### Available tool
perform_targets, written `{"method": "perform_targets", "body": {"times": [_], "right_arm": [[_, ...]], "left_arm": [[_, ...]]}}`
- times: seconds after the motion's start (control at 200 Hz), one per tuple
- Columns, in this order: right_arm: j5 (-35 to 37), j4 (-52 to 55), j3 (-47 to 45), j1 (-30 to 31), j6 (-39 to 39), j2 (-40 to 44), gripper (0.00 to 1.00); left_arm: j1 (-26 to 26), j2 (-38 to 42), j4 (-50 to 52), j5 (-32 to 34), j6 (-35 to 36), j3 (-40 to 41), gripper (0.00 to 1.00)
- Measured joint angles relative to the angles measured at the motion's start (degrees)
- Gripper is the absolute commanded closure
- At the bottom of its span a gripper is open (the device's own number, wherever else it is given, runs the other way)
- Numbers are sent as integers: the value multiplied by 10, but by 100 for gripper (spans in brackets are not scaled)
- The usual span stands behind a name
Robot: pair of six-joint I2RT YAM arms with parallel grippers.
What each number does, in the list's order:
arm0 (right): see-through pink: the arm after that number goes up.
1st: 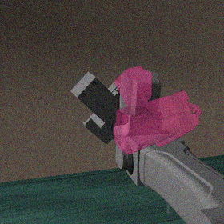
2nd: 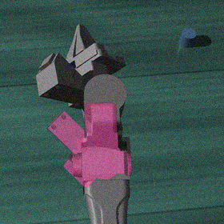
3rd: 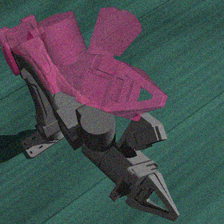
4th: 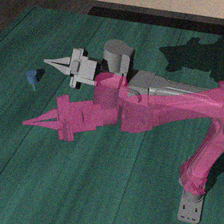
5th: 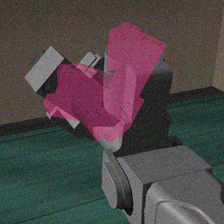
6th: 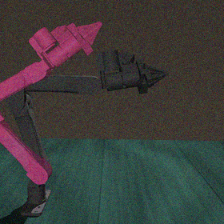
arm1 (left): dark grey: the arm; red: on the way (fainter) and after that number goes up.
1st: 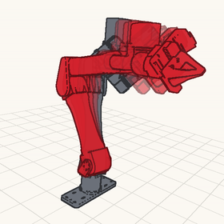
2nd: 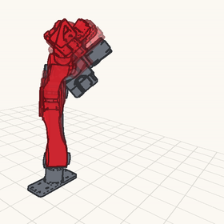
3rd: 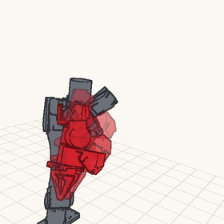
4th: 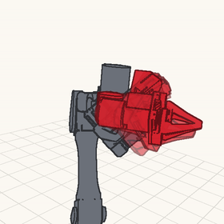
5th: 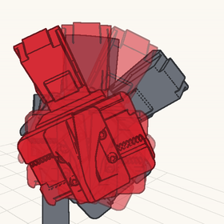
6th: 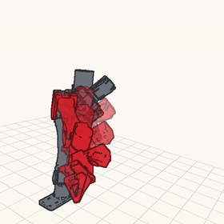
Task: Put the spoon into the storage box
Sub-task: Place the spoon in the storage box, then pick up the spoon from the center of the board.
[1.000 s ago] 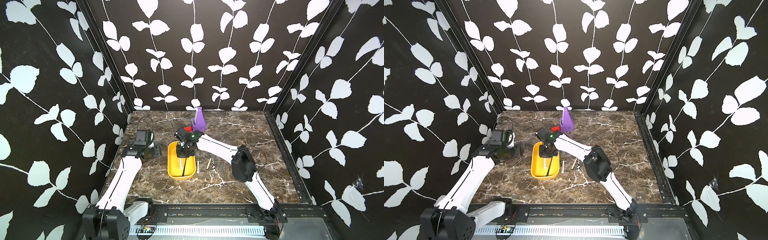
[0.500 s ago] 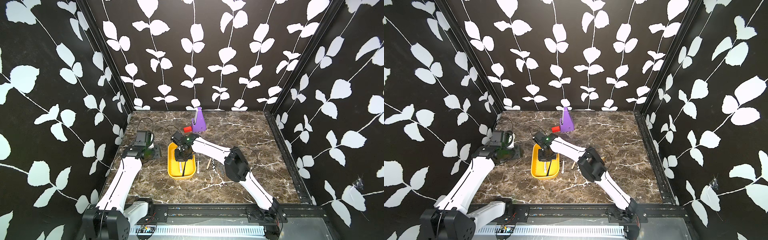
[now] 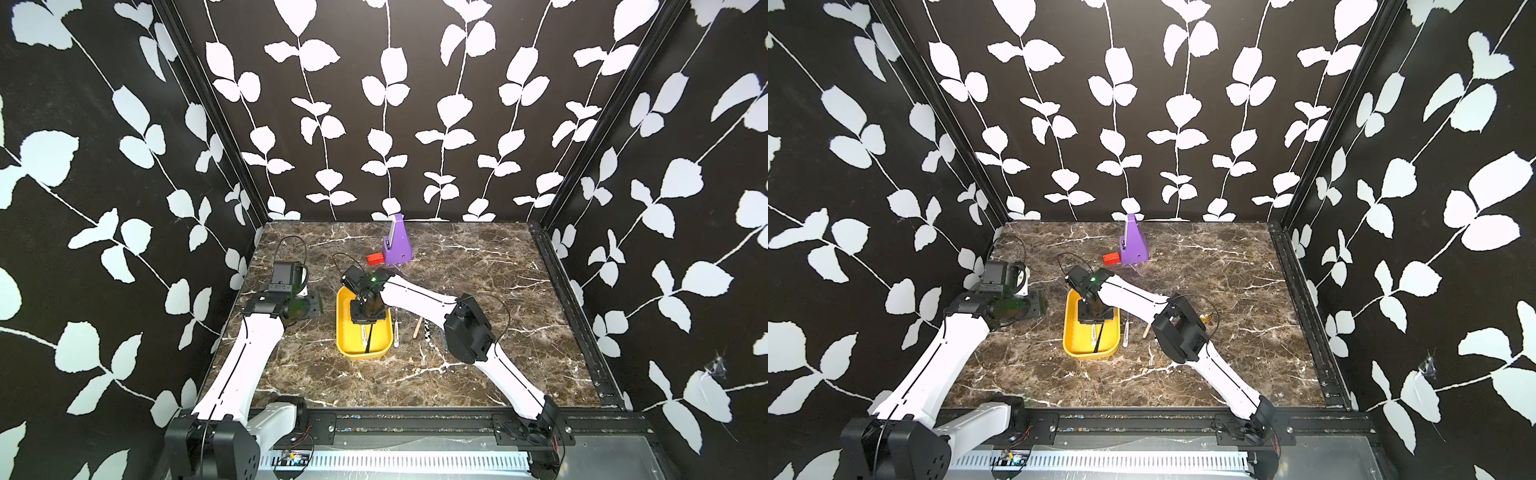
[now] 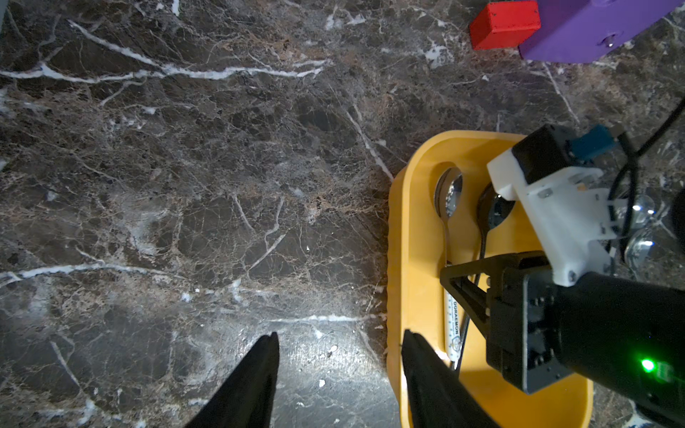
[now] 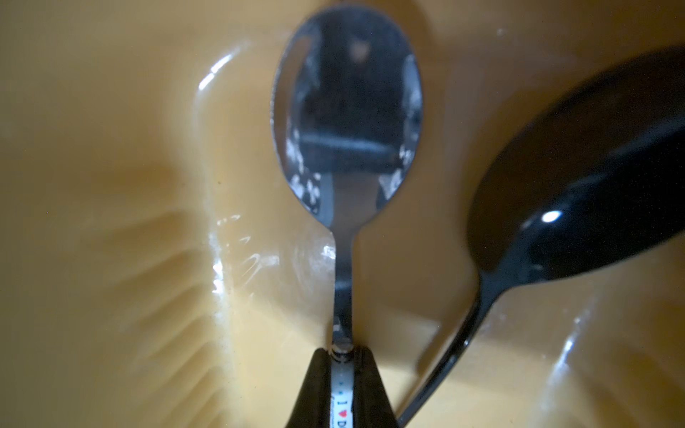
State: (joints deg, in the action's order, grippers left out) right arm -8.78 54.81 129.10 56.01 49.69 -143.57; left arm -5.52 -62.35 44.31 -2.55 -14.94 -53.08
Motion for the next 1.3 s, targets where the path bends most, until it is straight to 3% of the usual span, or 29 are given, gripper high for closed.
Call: {"method": "perform_targets", "body": {"times": [0.15, 0.445, 0.66, 0.805, 0.95, 1.015, 1.135, 1.3], "right_arm": [[3, 1, 0, 0, 0, 0, 91], [12, 2, 0, -1, -4, 1, 75], [35, 9, -2, -1, -18, 21, 71], [64, 3, -32, -3, -38, 82, 70], [93, -34, -135, -22, -56, 214, 69], [104, -59, -193, -44, -61, 279, 69], [124, -106, -303, -107, -65, 383, 68], [137, -144, -441, -207, -64, 468, 68]], "left_arm": [[0, -1, 0, 0, 0, 0, 41], [0, -2, 0, -2, 0, 0, 41], [0, -2, 0, -9, 0, 0, 41], [0, -2, 10, -29, 0, -12, 41], [-13, -2, 26, -43, -4, -59, 41], [-48, -9, 36, -34, -9, -90, 41], [-169, -52, 41, -7, -29, -157, 41], [-326, -172, 33, 24, -61, -231, 42]]}}
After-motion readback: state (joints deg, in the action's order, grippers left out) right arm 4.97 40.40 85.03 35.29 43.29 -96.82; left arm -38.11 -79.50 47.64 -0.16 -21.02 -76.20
